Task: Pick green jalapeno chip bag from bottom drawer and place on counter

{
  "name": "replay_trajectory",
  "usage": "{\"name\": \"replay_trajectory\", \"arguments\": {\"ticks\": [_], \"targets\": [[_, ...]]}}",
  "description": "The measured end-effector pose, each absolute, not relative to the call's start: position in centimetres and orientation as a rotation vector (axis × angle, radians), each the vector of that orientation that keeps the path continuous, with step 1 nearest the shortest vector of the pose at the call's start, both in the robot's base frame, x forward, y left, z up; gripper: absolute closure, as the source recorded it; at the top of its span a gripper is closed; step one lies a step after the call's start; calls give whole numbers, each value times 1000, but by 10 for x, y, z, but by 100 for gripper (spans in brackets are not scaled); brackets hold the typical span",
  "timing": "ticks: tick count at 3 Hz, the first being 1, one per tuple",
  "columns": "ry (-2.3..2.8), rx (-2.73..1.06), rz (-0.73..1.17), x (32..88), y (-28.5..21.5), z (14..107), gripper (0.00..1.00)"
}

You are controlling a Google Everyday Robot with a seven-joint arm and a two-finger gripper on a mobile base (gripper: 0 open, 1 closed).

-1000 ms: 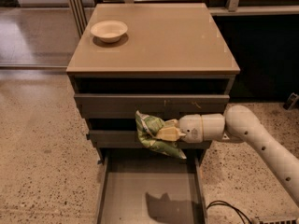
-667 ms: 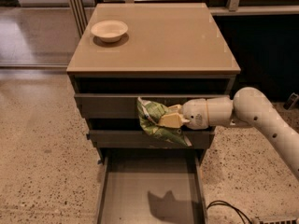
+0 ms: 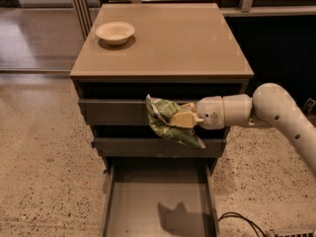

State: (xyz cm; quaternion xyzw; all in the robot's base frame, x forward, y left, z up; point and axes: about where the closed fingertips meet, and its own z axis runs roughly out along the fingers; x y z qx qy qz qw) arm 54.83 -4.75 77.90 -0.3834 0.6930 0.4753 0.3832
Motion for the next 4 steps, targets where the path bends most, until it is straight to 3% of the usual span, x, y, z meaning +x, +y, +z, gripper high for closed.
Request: {"name": "replay_trajectory", "arguments": {"ticks": [2,4], "targets": [[1689,-989,1141,572,-64,900,100],[1668,-1049,1168,654,-50,918,100]]}}
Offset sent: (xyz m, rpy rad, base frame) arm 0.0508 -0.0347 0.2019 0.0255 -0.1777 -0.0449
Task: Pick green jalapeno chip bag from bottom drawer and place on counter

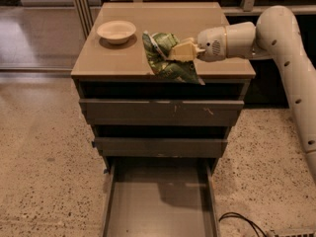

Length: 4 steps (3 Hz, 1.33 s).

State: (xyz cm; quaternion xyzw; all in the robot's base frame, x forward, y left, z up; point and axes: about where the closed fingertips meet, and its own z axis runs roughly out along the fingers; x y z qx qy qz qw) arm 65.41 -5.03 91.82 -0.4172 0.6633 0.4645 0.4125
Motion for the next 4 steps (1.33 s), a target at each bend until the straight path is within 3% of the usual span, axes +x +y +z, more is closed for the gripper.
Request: {"name": "replay_trajectory", "arguments": {"ticks": [2,4], "targets": [[1623,-1032,1153,672,-47,942,100],[1771,-957,877,689,-70,919,100]]}}
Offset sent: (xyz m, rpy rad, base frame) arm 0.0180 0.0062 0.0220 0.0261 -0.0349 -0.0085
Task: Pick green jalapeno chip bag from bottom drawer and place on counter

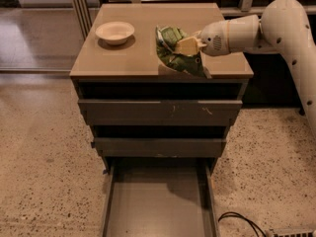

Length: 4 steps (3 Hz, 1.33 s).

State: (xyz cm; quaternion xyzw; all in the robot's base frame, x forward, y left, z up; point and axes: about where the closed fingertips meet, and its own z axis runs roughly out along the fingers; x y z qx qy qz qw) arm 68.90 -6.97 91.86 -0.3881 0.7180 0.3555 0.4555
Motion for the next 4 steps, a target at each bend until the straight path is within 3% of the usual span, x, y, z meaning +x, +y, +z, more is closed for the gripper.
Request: {"name": "replay_trajectory", "arguments": {"ticks": [1,3,4], "targets": [[1854,-858,688,694,-65,873,100],[1848,-858,648,707,-64,878,100],[1859,-824,550,743,-74,892,100]]}}
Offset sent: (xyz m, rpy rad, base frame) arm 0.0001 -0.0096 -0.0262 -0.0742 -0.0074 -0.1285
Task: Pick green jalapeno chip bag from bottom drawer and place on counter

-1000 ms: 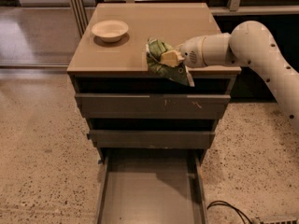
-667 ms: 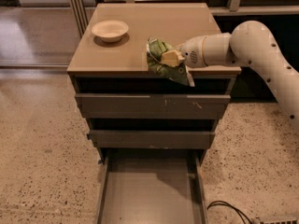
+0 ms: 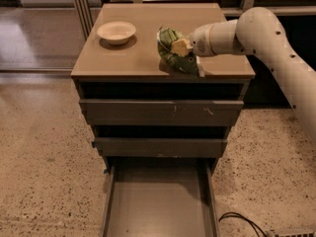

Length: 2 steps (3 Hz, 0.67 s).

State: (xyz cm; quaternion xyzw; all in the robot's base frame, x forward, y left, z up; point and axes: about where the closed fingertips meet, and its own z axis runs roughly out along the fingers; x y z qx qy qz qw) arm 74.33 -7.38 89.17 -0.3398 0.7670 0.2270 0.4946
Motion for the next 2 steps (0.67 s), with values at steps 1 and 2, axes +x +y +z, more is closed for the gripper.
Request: {"name": "replay_trajectory", "arguments": {"ticks": [1,2], "targets": [[1884,-762,463,783,-90,890,100],[1908,-714,410,809,-103,875,100]]}}
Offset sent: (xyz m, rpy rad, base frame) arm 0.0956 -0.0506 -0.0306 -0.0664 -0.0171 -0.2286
